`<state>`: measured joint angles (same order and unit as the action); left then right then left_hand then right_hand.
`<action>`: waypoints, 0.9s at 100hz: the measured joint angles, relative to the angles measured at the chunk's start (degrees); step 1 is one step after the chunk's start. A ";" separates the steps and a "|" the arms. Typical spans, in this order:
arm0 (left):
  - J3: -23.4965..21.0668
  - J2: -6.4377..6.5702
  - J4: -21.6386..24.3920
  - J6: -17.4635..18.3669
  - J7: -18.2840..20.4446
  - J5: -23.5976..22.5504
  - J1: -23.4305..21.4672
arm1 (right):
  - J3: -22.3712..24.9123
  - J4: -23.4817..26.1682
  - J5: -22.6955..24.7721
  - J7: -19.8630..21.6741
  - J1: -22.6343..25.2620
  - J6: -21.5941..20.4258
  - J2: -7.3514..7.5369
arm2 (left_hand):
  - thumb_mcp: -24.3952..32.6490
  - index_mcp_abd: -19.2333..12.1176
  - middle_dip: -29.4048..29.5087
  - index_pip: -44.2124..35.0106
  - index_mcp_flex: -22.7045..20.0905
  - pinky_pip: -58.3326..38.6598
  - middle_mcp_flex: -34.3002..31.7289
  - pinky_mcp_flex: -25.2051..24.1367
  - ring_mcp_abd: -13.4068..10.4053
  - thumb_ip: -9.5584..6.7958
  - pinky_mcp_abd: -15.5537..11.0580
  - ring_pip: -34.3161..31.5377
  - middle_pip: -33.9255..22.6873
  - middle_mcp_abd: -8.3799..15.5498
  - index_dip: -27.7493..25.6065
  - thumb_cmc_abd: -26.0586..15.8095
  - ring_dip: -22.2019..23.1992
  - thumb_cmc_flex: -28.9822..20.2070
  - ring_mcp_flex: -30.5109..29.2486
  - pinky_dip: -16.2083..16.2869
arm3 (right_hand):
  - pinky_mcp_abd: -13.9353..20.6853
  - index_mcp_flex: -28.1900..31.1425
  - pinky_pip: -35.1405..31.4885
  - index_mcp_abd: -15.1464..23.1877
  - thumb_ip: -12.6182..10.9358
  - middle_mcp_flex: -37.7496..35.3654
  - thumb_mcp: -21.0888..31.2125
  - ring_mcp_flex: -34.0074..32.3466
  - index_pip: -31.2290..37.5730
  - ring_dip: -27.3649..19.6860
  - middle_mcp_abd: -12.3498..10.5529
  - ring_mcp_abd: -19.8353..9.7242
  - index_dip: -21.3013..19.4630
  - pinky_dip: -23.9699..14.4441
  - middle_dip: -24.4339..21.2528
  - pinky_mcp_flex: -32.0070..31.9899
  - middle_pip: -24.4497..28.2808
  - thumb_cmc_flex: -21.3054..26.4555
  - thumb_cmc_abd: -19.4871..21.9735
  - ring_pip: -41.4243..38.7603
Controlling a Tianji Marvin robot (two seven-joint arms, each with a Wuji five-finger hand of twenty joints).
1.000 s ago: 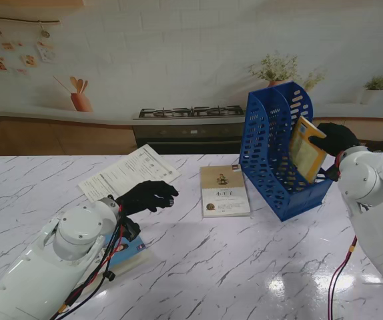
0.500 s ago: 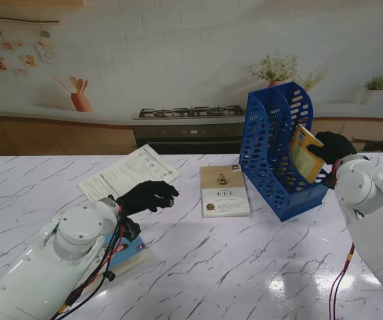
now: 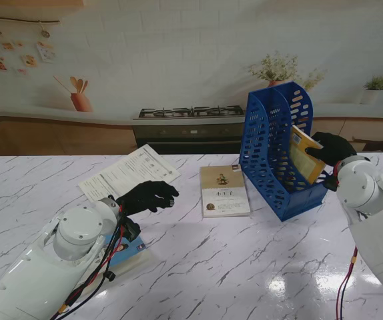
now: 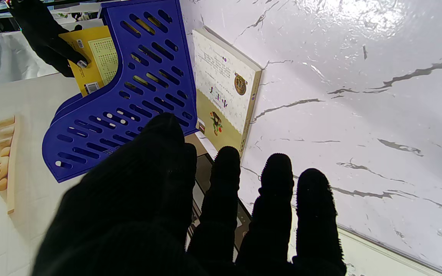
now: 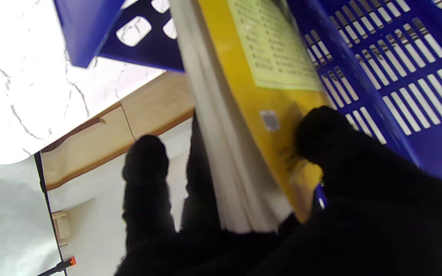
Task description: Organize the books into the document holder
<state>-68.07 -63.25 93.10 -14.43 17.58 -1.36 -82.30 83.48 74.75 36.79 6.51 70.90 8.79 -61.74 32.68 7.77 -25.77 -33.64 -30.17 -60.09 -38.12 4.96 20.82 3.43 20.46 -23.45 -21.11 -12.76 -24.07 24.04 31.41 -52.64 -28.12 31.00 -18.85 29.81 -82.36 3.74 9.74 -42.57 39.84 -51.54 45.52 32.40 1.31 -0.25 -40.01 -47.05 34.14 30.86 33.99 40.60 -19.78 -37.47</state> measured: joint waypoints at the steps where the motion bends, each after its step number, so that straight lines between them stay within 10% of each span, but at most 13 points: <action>1: 0.00 0.00 0.00 0.00 0.00 0.00 0.00 | 0.05 0.05 0.00 0.04 0.04 0.00 0.00 | 0.00 0.00 0.00 0.00 0.00 0.00 0.00 0.00 0.00 0.00 0.00 0.00 0.00 0.00 0.00 0.00 0.00 0.00 0.00 0.00 | 0.00 0.00 0.00 0.00 0.00 0.00 0.00 0.00 0.00 0.00 0.00 0.00 0.00 0.00 0.00 0.00 0.00 0.00 0.00 0.00; 26: 0.08 0.00 0.00 0.04 -0.19 -0.07 0.03 | 1.46 3.45 -0.80 0.01 1.86 2.49 -0.05 | -0.01 0.00 0.45 0.00 0.00 0.00 0.00 0.00 0.00 0.00 0.00 0.00 0.00 0.22 0.00 0.00 0.00 0.00 0.00 0.00 | -0.04 0.13 15.46 -1.78 -3.66 6.44 -11.50 10.91 -21.08 -6.21 1.44 2.27 -2.77 3.73 -7.19 -14.29 -8.90 -7.16 4.48 16.85; 58: 0.27 -0.01 -0.12 0.34 -0.29 -0.09 0.22 | 4.11 9.85 -1.06 -2.73 5.18 3.10 -0.73 | -0.01 0.00 0.47 0.00 0.00 0.00 0.00 -0.08 0.00 0.00 0.00 0.00 0.00 0.23 0.00 0.00 0.00 0.00 0.00 0.00 | -0.04 -1.27 29.03 -4.41 -3.67 8.63 -15.49 18.57 -27.38 -12.70 1.56 2.87 -0.54 11.36 -13.65 -25.07 -16.85 -8.36 4.89 27.06; 90: 0.39 -0.07 -0.21 0.83 -0.71 -0.09 0.30 | 5.50 17.46 -0.15 -4.95 9.39 1.51 -0.89 | -0.02 0.00 0.48 0.00 0.00 0.05 0.00 -0.10 0.00 0.00 0.00 0.00 0.00 0.23 0.00 0.00 0.00 0.00 0.00 -0.01 | -0.04 -1.20 29.47 -4.42 -3.67 8.50 -17.16 17.62 -27.43 -12.74 2.02 2.87 0.00 10.76 -12.67 -25.08 -16.12 -8.36 4.89 26.56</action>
<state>-67.69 -63.31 92.89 -13.60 16.87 -1.45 -82.00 88.98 92.21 36.64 1.56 80.29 10.30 -62.63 32.66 7.77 -25.30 -33.64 -30.17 -60.04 -38.12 4.86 20.82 3.43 20.46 -23.45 -21.10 -12.53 -24.08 24.04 31.41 -52.64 -28.12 30.99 -18.89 28.61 -52.89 -0.69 6.07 -34.07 22.68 -33.92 18.09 19.66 3.32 2.62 -40.01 -36.29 21.47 5.79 17.87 32.24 -14.89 -10.90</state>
